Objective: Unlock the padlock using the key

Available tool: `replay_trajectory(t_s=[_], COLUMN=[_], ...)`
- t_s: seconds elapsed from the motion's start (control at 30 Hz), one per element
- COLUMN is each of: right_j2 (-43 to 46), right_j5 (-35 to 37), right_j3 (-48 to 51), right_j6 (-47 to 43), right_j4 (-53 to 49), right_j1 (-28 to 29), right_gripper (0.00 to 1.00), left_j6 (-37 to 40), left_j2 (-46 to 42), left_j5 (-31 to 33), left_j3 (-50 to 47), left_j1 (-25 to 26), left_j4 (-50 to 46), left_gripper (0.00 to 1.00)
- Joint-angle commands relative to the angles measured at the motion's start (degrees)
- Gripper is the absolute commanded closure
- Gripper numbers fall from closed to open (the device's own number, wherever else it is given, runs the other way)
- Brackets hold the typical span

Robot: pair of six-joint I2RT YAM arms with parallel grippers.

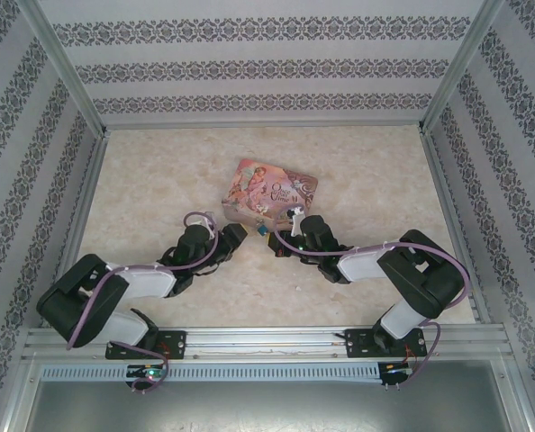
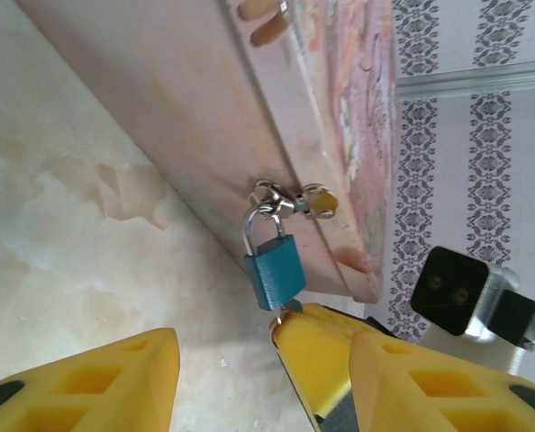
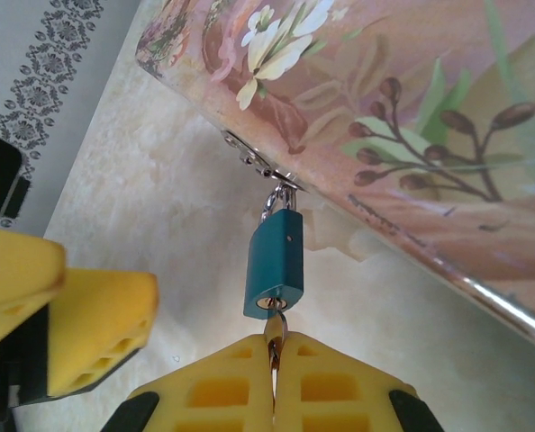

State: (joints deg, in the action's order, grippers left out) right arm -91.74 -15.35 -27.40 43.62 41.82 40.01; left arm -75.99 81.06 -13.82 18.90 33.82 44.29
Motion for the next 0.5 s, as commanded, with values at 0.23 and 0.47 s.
replay_trajectory(t_s=[0.23, 0.47], right_j2=[1.0, 0.9], right_j5=[-1.7, -2.0], right_j3=[-2.1, -2.3], right_j6=[0.1, 0.2], right_j4=[1.1, 1.1], right_j1=[0.5, 0.5], right_gripper=[1.00, 1.00], left_j6=[-4.1, -7.4], left_j2=[7.8, 12.7], left_j5=[-2.3, -2.2], left_j3=[4.1, 5.2], left_j1=[0.8, 0.9], left_j4=[9.3, 12.2], left_gripper=[0.50, 0.51])
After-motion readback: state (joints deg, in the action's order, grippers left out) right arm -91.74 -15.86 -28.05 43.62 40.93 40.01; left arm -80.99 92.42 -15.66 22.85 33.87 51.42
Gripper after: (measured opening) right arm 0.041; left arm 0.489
